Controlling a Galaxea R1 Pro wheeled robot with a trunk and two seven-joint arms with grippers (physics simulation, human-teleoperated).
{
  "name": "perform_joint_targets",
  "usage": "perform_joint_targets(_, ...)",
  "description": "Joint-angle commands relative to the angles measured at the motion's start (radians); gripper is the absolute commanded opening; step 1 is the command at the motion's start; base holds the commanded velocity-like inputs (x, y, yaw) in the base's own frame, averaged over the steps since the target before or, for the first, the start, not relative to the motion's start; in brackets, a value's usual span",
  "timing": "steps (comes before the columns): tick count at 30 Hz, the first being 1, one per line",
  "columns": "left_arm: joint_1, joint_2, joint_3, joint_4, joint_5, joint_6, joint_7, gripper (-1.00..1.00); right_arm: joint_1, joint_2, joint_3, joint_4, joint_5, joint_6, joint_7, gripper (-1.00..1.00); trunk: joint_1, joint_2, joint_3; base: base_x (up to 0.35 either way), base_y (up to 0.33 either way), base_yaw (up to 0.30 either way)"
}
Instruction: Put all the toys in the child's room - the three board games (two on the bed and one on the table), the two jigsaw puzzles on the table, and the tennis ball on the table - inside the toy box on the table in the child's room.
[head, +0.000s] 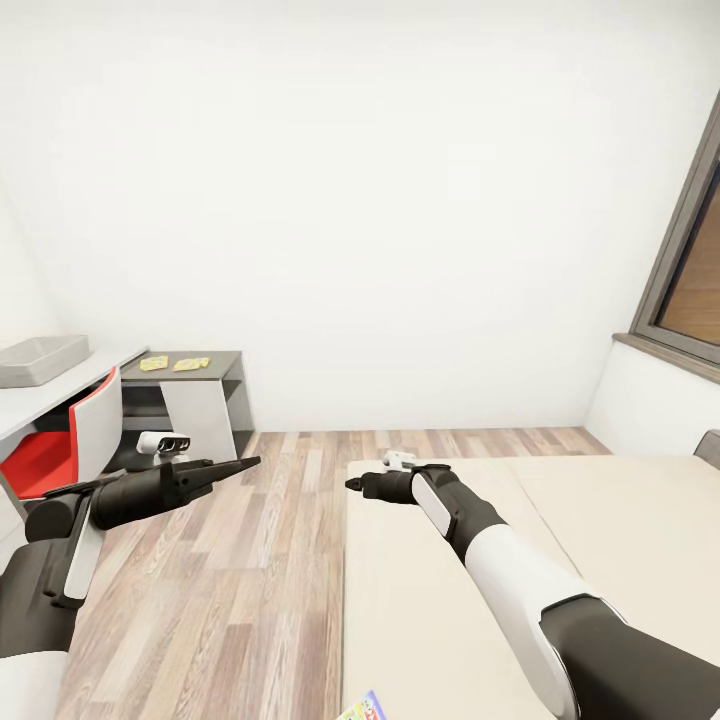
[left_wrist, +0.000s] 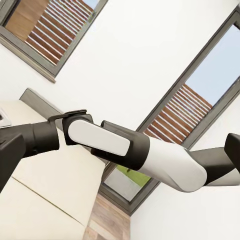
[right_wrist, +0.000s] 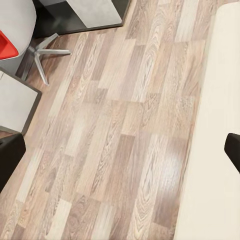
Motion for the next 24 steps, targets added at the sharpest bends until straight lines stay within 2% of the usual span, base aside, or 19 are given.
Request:
perform_joint_targets(1, -0.001, 0.0, 0.0, 0.0, 0.0, 0.01, -0.004, 1.0, -0.001, 0.0, 0.001, -0.001, 0.002, 0.003, 0.002, 1.0, 0.001, -0.002, -0.002, 0.0, 0.0, 0.0)
perform_joint_targets(24, -0.001, 0.0, 0.001, 0.0, 0.001, 0.011, -0.004, 1.0, -0.001, 0.0, 0.001, -0.001, 0.002, 0.003, 0.002, 1.0, 0.001, -0.002, -0.002, 0.0, 0.0, 0.0)
